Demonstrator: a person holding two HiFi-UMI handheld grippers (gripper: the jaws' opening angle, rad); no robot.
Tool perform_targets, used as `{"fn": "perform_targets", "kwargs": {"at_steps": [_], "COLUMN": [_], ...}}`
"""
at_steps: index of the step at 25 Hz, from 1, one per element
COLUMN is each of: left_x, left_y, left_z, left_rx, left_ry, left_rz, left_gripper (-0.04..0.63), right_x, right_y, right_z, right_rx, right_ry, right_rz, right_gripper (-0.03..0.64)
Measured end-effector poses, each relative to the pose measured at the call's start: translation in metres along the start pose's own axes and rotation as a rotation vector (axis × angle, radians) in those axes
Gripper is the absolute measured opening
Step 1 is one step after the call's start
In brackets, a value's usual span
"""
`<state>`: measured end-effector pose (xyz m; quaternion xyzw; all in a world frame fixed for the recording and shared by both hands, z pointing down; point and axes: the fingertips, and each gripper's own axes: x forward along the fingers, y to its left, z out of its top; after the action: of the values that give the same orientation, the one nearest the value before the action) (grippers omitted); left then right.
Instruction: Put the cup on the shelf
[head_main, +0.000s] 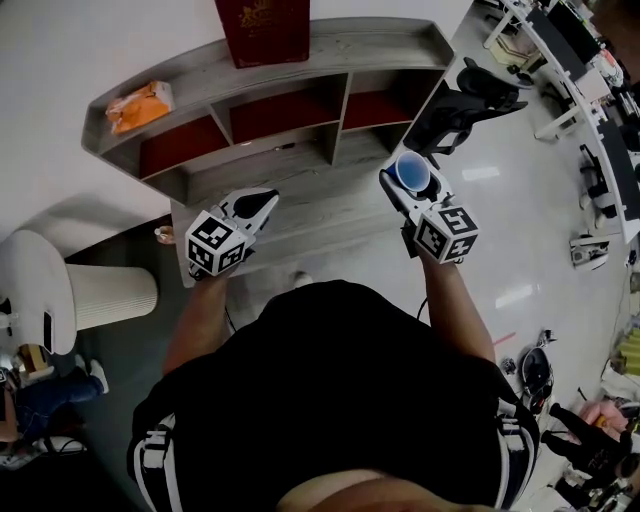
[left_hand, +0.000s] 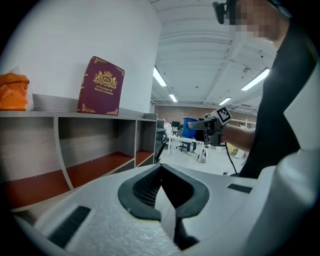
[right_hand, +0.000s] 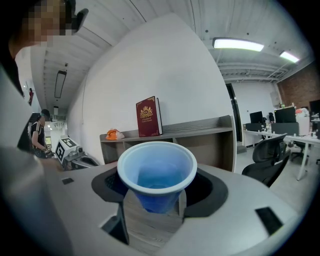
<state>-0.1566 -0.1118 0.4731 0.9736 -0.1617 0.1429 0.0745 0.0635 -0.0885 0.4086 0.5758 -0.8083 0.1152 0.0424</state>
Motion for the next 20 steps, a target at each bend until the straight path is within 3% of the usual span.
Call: {"fn": "perform_targets", "kwargs": {"at_steps": [12, 20], "left_x": [0.014, 0.01], "left_y": [0.026, 0.038], "left_z": [-0.006, -0.001], "left_rx": [0.051, 0.058], "left_ry": [0.031, 0.001], "left_rz": [-0.162, -0.19], "left_gripper": [0.015, 0.015], "right_x": [0.046, 0.056], "right_y": [0.01, 0.015], "right_z": [0.012, 0.012], "right_rx": [-0.002, -0.004], "right_ry": [0.007, 0.02], "right_rz": [-0.057, -0.089], "right_gripper": [0.304, 0.304]}}
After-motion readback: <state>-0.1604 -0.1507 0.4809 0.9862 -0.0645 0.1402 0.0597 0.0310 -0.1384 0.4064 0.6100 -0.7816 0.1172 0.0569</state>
